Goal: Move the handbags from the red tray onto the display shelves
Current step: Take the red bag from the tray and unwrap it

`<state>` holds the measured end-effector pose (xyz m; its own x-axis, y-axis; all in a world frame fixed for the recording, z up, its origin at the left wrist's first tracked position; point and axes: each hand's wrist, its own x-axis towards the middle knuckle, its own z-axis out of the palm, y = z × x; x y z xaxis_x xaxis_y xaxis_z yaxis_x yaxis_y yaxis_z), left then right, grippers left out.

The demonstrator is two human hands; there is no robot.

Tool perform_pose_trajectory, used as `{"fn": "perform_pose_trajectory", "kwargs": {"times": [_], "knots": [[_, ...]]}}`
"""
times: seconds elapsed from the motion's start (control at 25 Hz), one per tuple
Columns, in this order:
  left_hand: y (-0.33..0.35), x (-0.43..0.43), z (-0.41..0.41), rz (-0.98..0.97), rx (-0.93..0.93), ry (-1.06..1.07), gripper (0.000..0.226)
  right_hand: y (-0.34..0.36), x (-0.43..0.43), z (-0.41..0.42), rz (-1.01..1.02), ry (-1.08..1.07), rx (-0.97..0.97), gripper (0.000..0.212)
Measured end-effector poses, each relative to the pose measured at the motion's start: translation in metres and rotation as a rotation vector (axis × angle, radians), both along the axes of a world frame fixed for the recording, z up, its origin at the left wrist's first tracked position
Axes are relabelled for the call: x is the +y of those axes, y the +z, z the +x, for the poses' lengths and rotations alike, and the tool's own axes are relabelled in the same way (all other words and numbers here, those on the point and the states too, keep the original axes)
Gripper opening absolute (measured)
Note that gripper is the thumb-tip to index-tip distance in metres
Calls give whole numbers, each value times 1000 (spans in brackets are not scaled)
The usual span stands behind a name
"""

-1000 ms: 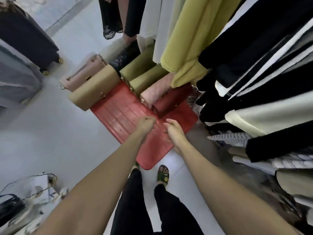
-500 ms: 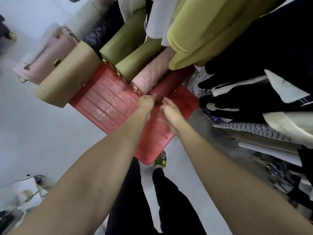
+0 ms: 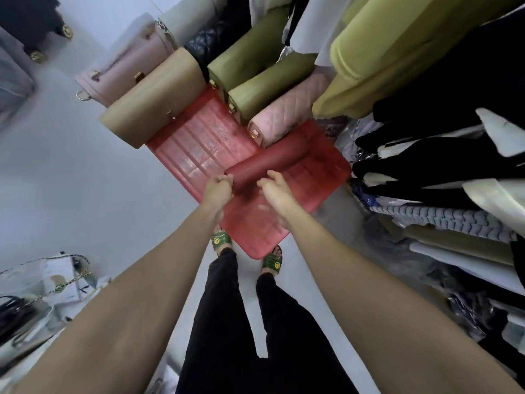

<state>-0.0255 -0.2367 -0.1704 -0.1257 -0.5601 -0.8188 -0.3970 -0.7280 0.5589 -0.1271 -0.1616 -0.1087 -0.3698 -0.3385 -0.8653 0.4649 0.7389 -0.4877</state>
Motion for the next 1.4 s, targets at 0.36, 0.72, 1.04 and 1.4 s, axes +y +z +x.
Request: {"fn": "perform_pose_trajectory", "kwargs": {"times": [0.36,0.72,1.04,1.4], "knots": [[5,-60,78,-331,-192,33,28,-8,-12,6,63,-12,178,46],[-14,-66,75,-283,-113,99,33,-32,-42,-1,52,-37,162,49],[-7,-101,67,-153,12,130,29,-40,-69,0,75,0,186,55],[36,-108,114,-108,39,191,66,-15,-78,25,38,23,174,50]]}}
